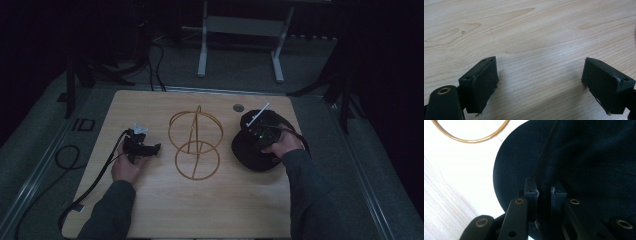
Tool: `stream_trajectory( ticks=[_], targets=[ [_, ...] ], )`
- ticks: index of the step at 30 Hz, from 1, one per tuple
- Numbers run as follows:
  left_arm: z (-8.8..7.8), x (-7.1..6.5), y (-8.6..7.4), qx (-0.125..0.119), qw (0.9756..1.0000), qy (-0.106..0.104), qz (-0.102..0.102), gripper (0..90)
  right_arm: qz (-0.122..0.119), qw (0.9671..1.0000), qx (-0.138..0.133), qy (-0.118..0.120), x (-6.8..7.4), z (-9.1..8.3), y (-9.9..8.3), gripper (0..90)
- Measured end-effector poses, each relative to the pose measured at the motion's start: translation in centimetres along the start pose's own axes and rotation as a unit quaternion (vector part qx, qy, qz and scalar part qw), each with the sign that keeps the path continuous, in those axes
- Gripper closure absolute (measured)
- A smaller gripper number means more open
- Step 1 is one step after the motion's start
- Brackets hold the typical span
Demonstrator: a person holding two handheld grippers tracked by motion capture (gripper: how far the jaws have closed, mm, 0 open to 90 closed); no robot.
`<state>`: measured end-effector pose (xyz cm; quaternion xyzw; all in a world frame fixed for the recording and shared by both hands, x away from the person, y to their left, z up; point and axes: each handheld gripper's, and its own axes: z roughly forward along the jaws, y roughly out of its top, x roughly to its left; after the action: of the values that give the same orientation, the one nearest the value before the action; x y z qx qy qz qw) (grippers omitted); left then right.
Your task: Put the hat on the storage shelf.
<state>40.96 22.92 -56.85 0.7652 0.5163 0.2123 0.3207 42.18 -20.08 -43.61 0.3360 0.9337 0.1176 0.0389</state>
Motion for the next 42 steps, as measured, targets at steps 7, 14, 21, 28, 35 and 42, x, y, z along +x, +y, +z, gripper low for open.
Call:
stream_trajectory(
  ticks=[7, 14, 21, 28, 35, 42],
  targets=[
    [0.0, 0.0, 0.0, 0.000, 1.0000, 0.000, 0.000, 13.1, -0.016, 0.9999, -0.005, 0.000, 0.3, -1.5, 0.4, 80.4],
    [0.0, 0.0, 0.0, 0.000, 1.0000, 0.000, 0.000, 13.1, -0.034, 0.9994, -0.009, 0.000, 0.7, -3.0, 0.8, 80.3],
    [0.0, 0.0, 0.0, 0.001, 1.0000, 0.000, 0.000, 13.1, -0.048, 0.9988, -0.006, -0.001, 1.1, -4.5, 1.2, 80.3],
    [0.0, 0.0, 0.0, 0.001, 1.0000, 0.000, 0.001, 13.1, -0.062, 0.9980, -0.007, 0.000, 1.4, -5.6, 1.6, 80.2],
    [0.0, 0.0, 0.0, 0.001, 1.0000, 0.000, 0.000, 13.1, -0.083, 0.9965, -0.008, 0.003, 2.0, -6.7, 1.9, 80.2],
    [0.0, 0.0, 0.0, 0.002, 1.0000, 0.000, 0.001, 13.1, -0.094, 0.9955, -0.010, 0.003, 2.4, -7.6, 2.2, 80.1]
  ],
)
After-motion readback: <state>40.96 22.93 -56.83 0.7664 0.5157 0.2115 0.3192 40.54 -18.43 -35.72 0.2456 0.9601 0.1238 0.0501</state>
